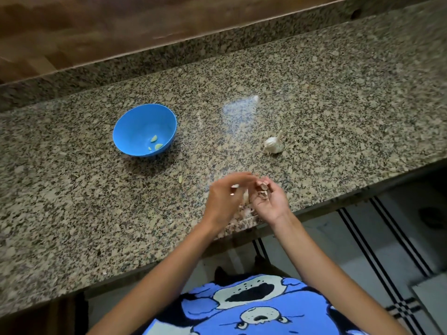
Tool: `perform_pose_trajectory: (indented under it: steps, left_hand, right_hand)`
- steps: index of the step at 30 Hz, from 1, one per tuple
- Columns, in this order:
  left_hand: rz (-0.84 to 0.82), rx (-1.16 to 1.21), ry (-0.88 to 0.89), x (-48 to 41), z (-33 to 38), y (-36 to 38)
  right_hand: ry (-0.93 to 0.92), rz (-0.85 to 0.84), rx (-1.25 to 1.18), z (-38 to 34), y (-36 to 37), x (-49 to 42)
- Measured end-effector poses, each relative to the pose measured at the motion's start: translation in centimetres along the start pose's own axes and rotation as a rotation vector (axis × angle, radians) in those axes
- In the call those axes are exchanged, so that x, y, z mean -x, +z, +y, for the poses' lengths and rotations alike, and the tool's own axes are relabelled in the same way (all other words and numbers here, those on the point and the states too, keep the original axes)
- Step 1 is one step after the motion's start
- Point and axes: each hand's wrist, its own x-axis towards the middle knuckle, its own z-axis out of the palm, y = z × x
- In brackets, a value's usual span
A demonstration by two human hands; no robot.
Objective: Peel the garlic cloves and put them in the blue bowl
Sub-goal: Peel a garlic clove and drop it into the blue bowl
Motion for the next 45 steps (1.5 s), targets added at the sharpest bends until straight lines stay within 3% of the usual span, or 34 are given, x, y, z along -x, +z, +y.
perform_pose_trajectory:
  steps: [2,5,7,11,15,21,27,30,32,34,36,37,38,39,41,43,45]
  left_hand:
    - [0.049,-0.167,0.025,-0.1,-3.2,-1.6]
    - [-0.202,-0.562,0.06,0.6,-7.4,-2.1]
    - [-0.319,-0.688,0.128,0.2,-7.9,-0.9]
    - [-0.482,-0.726,0.295,-3.4,-5.7,3.1]
    - [-0.671,-0.699,0.574,-4.7,-5.0,4.1]
    - [-0.675,-0.717,0.732,-1.1,-8.3,-3.0]
    - [-0.413,-0.802,0.757,1.9,-10.3,-7.8]
    - [-0.292,-0.86,0.578,3.1,-10.1,-7.5]
    - [-0.149,-0.817,0.314,3.8,-8.9,-7.1]
    - [0.134,-0.492,-0.196,4.3,-7.1,-7.4]
    - [0.347,0.249,-0.687,4.7,-5.5,-8.6]
    - [0.376,0.632,-0.755,5.1,-4.5,-9.4]
    - [0.393,0.87,-0.736,5.7,-3.7,-9.9]
    - [0.411,0.945,-0.689,6.2,-2.9,-10.2]
    - [0.512,0.778,-0.589,7.5,-1.5,-9.5]
    - [0.669,0.331,-0.534,9.0,-1.4,-8.7]
    - [0.759,0.071,-0.533,10.9,-2.1,-8.5]
  right_hand:
    - [-0.047,0.006,-0.046,-1.0,0.1,0.4]
    - [-0.127,0.016,-0.105,-3.1,-0.5,0.9]
    - [-0.17,0.02,-0.124,-4.5,-1.0,1.1]
    - [-0.23,0.008,-0.118,-6.0,-1.9,1.6]
    - [-0.277,0.024,-0.15,-6.7,-2.0,1.4]
    - [-0.231,0.008,-0.081,-5.4,-1.4,0.7]
    - [-0.117,0.003,0.001,-1.6,0.3,0.3]
    - [-0.06,-0.003,0.068,0.7,1.2,-0.3]
    - [-0.024,-0.01,0.155,2.4,1.8,-0.4]
    - [0.029,-0.022,0.255,4.2,2.5,-0.5]
    - [0.089,-0.043,0.344,6.1,3.2,-0.7]
    - [0.126,-0.047,0.374,7.2,3.6,-0.9]
    - [0.171,-0.048,0.4,8.5,3.8,-1.1]
    - [0.223,-0.058,0.425,9.8,4.0,-1.5]
    - [0.344,-0.092,0.52,12.9,3.7,-2.1]
    - [0.48,-0.161,0.618,16.1,3.1,-1.6]
    - [0.593,-0.172,0.67,18.7,2.3,-1.2]
